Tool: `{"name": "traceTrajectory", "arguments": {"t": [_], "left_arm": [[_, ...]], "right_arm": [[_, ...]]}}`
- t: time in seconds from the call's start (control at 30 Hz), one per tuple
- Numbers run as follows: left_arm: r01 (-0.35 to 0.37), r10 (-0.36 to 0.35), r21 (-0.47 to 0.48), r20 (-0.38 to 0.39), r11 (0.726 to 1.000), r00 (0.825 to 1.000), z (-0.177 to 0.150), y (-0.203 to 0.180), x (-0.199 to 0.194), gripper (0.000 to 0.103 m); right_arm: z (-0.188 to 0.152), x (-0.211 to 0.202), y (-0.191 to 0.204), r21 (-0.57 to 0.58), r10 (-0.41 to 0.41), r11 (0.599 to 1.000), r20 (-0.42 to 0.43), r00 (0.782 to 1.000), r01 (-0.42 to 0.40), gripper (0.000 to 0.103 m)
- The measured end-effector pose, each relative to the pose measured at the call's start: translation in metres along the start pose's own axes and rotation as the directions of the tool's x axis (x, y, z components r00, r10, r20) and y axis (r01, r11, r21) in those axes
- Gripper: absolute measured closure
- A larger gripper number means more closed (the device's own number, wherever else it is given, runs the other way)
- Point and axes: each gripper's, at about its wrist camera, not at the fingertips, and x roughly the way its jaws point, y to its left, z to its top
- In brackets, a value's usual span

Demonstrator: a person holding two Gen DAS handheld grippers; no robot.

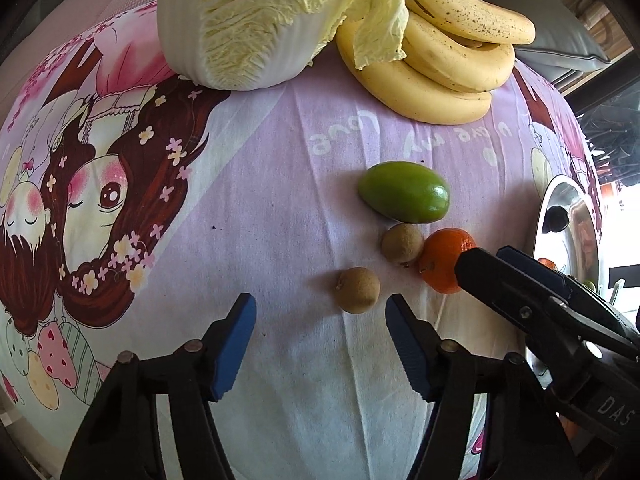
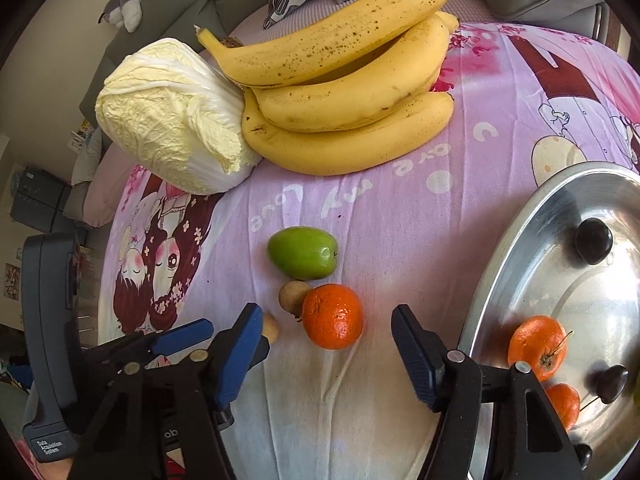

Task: Organize fruits
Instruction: 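Grasp a small brown fruit with the left gripper while the right gripper grasps a tangerine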

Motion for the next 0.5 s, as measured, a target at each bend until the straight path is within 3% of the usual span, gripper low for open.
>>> {"name": "traceTrajectory", "arguments": {"t": [0.07, 0.33, 0.5], "left_arm": [[0.019, -0.019, 0.008, 0.000, 1.000, 1.000, 0.004, -0.006, 0.001, 0.049], [0.040, -0.040, 0.021, -0.004, 0.999, 0.999, -0.001, -0.027, 0.013, 0.071], [0.052, -0.052, 0.034, 0.000, 0.998, 0.999, 0.001, -0.038, 0.029, 0.076]], "right_arm": [[0.000, 0.003, 0.001, -0.001, 0.005, 1.000, -0.006, 1.000, -0.005, 0.044], [-0.001, 0.013, 0.001, 0.012, 0.023, 1.000, -0.012, 1.000, -0.023, 0.056], [0.000, 0.018, -0.005, 0.034, 0.034, 0.999, -0.017, 0.999, -0.034, 0.056]]}}
